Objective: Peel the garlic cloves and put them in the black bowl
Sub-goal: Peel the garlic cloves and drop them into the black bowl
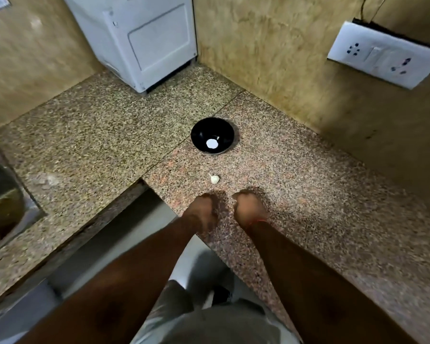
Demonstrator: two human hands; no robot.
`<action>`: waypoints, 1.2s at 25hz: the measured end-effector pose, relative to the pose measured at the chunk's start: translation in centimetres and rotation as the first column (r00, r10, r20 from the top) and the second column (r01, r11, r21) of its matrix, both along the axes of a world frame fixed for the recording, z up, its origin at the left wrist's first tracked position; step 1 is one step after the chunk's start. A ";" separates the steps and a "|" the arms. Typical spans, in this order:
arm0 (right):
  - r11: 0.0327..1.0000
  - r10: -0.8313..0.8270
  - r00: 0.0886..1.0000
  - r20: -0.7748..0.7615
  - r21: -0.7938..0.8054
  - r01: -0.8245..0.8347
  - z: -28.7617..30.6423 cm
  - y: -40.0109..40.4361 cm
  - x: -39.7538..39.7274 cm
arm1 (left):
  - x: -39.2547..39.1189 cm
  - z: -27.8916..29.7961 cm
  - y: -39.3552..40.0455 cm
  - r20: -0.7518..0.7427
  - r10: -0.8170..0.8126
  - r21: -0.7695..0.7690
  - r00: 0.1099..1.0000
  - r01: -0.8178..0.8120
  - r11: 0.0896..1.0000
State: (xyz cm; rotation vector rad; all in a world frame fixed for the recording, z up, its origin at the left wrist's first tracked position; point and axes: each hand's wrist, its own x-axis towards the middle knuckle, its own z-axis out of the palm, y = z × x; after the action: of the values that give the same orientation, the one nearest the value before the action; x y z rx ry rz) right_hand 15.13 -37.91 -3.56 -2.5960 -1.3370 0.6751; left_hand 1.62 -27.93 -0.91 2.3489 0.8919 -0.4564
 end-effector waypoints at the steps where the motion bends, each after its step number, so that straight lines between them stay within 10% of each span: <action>1: 1.000 -0.008 1.000 0.000 -0.014 0.008 -0.2 0.3 0.1 | 0.1 -0.2 0.3 -0.001 -0.011 0.010 1.000 0.011 1.000; 13: 0.891 -0.198 0.965 -0.170 0.381 0.249 2.3 12.0 5.4 | 2.1 -3.4 7.2 0.155 0.269 0.006 0.950 -0.273 0.962; 25: 0.815 -0.293 0.931 -0.217 0.452 0.362 1.9 15.4 6.0 | 4.2 -4.8 11.9 0.284 0.069 -0.021 0.956 -0.066 0.998; 30: 0.901 -0.265 0.897 -0.353 0.241 0.361 -2.3 9.8 3.4 | 5.1 -5.8 11.5 0.331 0.043 -0.061 0.943 -0.024 0.998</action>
State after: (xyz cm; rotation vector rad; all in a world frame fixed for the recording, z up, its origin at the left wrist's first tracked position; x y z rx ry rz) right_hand 18.58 -28.08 -5.84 -2.2665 -0.8209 0.7225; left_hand 6.68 -16.47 -6.69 2.2647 0.7458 -0.0627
